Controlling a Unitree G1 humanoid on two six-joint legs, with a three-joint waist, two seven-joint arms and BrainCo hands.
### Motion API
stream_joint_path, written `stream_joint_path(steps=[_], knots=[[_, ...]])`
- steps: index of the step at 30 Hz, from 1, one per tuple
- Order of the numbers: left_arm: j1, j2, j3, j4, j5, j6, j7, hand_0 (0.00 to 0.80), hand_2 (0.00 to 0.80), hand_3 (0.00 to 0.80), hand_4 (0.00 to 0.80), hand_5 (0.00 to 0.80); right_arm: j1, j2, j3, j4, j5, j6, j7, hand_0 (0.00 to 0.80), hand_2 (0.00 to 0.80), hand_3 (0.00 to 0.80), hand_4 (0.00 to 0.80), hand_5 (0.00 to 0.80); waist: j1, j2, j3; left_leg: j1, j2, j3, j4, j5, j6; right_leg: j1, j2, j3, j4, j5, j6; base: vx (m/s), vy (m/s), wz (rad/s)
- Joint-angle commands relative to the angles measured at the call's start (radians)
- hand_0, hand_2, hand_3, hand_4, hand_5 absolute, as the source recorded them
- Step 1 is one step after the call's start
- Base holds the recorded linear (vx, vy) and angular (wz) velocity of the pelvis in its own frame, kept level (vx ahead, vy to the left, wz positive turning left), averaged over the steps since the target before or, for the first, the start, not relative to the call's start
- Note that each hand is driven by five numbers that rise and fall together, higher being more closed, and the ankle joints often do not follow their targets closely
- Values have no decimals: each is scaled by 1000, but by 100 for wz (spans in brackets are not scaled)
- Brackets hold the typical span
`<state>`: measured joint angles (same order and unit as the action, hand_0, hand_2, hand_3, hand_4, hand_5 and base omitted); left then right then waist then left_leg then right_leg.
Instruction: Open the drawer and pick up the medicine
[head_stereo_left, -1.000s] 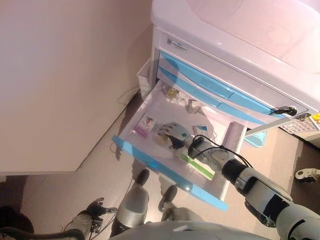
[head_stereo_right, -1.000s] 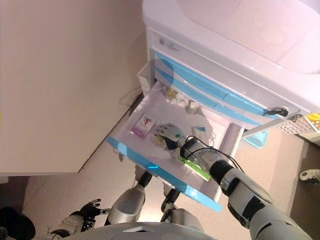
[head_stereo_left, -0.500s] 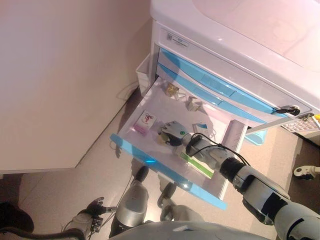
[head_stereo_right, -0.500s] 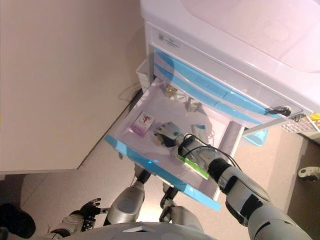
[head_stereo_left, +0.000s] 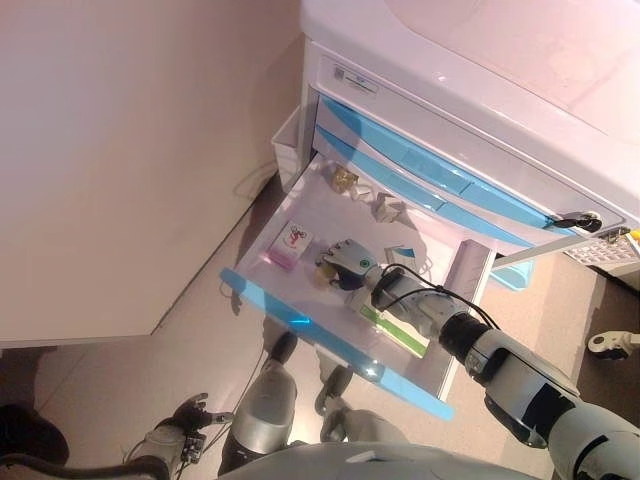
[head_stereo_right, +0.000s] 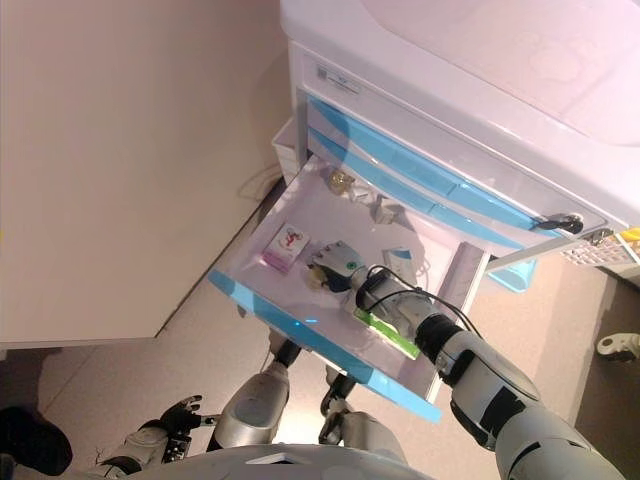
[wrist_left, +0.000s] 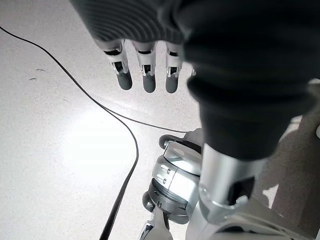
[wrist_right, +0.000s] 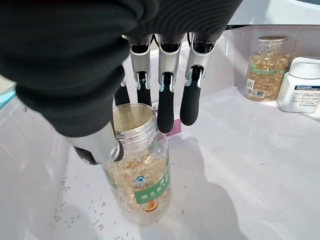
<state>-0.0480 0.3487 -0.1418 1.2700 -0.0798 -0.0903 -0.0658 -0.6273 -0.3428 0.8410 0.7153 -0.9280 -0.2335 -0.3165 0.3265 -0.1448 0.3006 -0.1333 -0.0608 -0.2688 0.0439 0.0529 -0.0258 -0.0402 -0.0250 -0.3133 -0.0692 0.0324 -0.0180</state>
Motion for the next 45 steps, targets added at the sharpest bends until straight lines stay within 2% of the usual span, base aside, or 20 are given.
stream_joint_path(steps=[1,3,4,7,9,21,26,31,34,36,41,45], knots=[[15,5,-9,43,18,-4,13,0,0,0,0,0,-33,-13,10,-92,24,-6,-34,511,511,511,511,511,3,-3,-11,25,-65,-26,-38,-51,53,37,13,-3,135,-95,30,0,0,0],[17,5,-7,41,19,-2,14,0,0,0,0,0,-32,-20,8,-109,29,-6,-30,558,558,558,558,558,0,-6,-15,27,-64,-23,-38,-52,54,39,14,1,134,-93,30,11,-5,-4],[18,6,-5,39,20,1,15,0,0,0,0,0,-31,-31,6,-132,36,-8,-25,627,627,627,627,627,-4,-10,-19,29,-63,-19,-37,-53,54,40,16,5,133,-93,31,11,-10,-6],[21,7,-2,39,23,2,19,0,0,0,0,0,-24,-46,5,-163,43,-6,-19,659,659,659,659,659,-10,-15,-26,36,-60,-14,-40,-56,54,43,18,13,131,-91,32,20,-11,-11],[23,5,0,39,28,4,21,0,0,0,0,0,-16,-55,3,-179,44,-7,-21,800,800,800,800,800,-16,-18,-33,43,-57,-8,-44,-57,54,46,19,19,128,-90,33,19,-7,-11],[25,-6,-20,3,13,30,19,0,0,0,0,0,-14,-72,-6,-195,32,-14,-17,800,800,800,800,800,-33,2,-42,55,-58,9,-47,-58,58,48,18,42,122,-84,37,-15,13,-5],[31,-9,-14,-3,24,45,22,0,0,0,0,0,-18,-99,-9,-262,55,-24,20,800,800,800,800,800,-43,0,-51,65,-56,19,-55,-59,58,53,20,51,116,-81,39,-5,-1,-2],[42,-4,11,-3,46,63,21,0,0,0,0,0,-19,-184,-24,-460,206,-42,204,800,800,800,800,800,-68,-13,-69,81,-48,41,-68,-61,58,58,25,72,109,-76,44,-5,-13,-9],[51,-1,28,3,51,69,18,0,0,0,0,0,-4,-266,-63,-644,358,-14,380,800,800,800,800,800,-96,-17,-84,93,-42,65,-72,-63,60,56,28,98,110,-74,48,3,13,-24],[61,1,42,8,45,70,17,0,0,0,0,0,15,-338,-121,-781,468,-8,512,800,800,800,800,800,-124,-19,-96,104,-37,89,-73,-67,62,57,30,121,112,-72,49,6,36,-33],[84,-2,56,7,31,75,21,0,0,0,0,0,25,-483,-276,-990,729,20,750,800,800,800,800,800,-176,-19,-121,129,-28,138,-78,-74,67,59,37,170,111,-68,53,21,47,-38],[94,-6,53,4,16,85,27,0,0,0,0,0,17,-574,-385,-1063,934,77,844,800,800,800,800,800,-206,-18,-138,144,-24,168,-79,-80,69,62,39,198,111,-65,55,29,48,-31]])
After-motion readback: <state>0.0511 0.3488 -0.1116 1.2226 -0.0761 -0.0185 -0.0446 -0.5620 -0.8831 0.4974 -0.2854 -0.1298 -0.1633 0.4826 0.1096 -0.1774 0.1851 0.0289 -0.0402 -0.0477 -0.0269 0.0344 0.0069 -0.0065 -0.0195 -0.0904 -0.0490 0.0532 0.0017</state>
